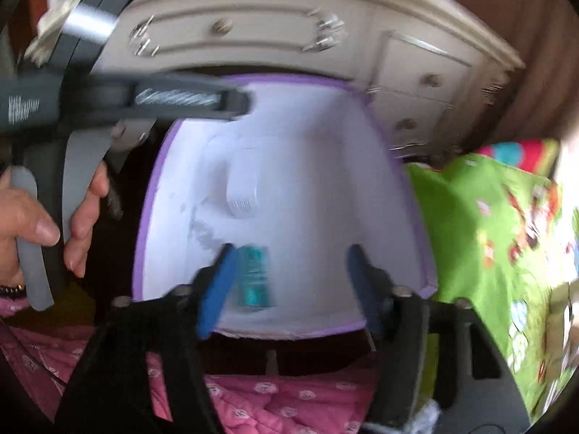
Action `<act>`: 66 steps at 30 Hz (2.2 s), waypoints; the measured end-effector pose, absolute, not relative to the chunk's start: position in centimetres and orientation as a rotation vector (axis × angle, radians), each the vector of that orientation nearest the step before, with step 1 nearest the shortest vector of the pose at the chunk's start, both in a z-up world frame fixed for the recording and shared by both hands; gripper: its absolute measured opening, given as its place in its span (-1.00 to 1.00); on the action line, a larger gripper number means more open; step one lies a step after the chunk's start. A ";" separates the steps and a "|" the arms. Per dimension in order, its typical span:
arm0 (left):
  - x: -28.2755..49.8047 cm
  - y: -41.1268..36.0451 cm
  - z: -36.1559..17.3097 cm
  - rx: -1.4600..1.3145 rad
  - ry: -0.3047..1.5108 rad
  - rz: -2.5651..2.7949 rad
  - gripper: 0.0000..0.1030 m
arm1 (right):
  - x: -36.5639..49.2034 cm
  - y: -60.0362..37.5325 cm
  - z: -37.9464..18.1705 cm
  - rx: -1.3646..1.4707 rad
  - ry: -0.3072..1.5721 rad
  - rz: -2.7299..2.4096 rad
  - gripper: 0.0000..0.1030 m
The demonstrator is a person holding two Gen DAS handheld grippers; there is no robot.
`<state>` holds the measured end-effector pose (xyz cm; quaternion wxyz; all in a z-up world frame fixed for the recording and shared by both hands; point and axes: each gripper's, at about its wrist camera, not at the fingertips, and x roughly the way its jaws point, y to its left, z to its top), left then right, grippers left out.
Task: Organize rigid objects
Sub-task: 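Open both grippers to drop the boxes into the storage box, then grasp the white plastic case with the right gripper while the left grasps a medicine box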
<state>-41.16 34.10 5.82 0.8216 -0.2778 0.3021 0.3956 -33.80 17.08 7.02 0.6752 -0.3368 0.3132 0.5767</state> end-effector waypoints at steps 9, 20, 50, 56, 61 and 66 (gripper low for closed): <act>-31.5 22.4 7.3 -0.392 0.704 0.346 1.00 | -20.5 3.4 9.6 -0.501 0.694 0.783 0.56; -15.0 8.5 2.7 -0.213 0.966 -0.018 1.00 | -4.2 -16.9 4.8 -0.208 0.926 0.207 0.71; -1.1 5.5 3.3 -0.742 0.872 0.374 1.00 | -0.6 -18.3 2.7 -0.171 0.904 0.300 0.32; 3.5 4.6 2.3 -0.703 0.953 0.494 1.00 | -0.6 -18.3 2.7 -0.165 0.905 0.305 0.33; 5.1 3.0 2.0 -0.459 1.014 0.386 0.59 | -0.6 -18.5 2.7 -0.150 0.907 0.313 0.34; -0.5 3.8 2.1 -0.358 0.969 0.229 0.58 | -0.6 -18.5 2.8 -0.148 0.907 0.313 0.34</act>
